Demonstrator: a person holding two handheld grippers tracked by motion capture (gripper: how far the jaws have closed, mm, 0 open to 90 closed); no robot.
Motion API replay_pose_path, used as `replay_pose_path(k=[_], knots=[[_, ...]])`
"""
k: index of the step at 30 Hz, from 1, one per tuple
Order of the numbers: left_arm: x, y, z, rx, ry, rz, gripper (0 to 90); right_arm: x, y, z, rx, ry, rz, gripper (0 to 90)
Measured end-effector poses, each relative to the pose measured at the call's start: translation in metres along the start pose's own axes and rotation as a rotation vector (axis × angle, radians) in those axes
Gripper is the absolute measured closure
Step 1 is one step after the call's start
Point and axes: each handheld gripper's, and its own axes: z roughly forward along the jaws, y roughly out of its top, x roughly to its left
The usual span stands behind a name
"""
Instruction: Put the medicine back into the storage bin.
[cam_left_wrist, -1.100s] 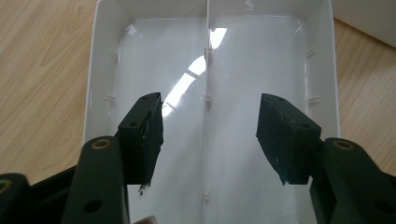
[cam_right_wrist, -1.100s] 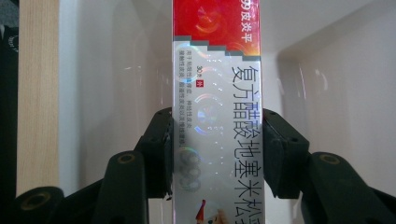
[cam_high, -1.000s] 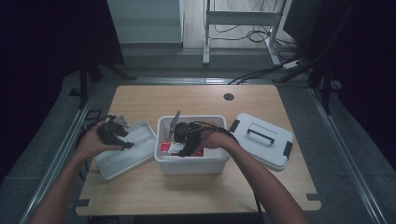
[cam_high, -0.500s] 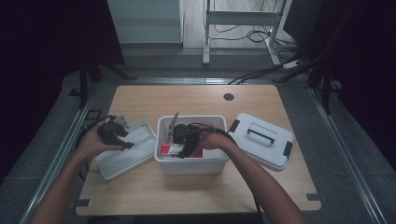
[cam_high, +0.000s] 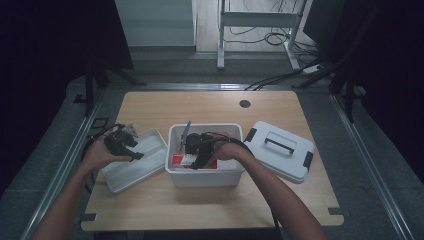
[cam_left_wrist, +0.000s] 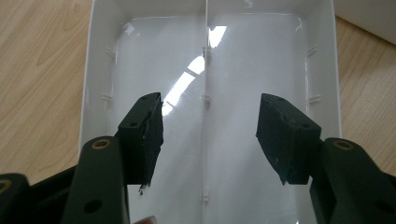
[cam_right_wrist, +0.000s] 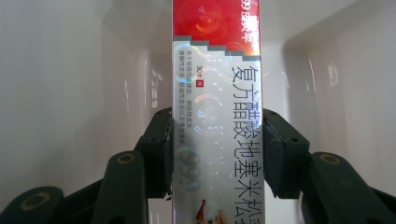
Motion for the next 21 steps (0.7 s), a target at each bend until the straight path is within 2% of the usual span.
replay_pose_path(k=[3, 6, 8, 11, 14, 21], knots=[[0.000, 0.000, 0.000, 0.000, -0.001, -0.001, 41.5, 0.000, 0.000, 0.002, 0.002, -0.003, 0.001, 50.5], [0.000, 0.000, 0.000, -0.001, -0.002, -0.002, 41.5, -0.003, 0.000, 0.008, 0.008, -0.018, 0.023, 34.1], [0.000, -0.001, 0.000, 0.000, -0.002, -0.001, 41.5, -0.005, -0.001, 0.012, 0.043, -0.019, 0.033, 31.2], [0.000, -0.001, 0.000, -0.002, 0.001, 0.000, 41.4, -0.006, -0.003, 0.012, 0.046, -0.035, 0.046, 29.2], [0.001, -0.002, 0.000, -0.002, 0.000, -0.006, 41.4, -0.005, -0.004, 0.004, 0.006, -0.063, 0.060, 28.6], [0.002, -0.005, 0.000, 0.001, -0.003, -0.008, 41.4, -0.004, -0.010, -0.032, -0.156, -0.107, 0.117, 31.0]])
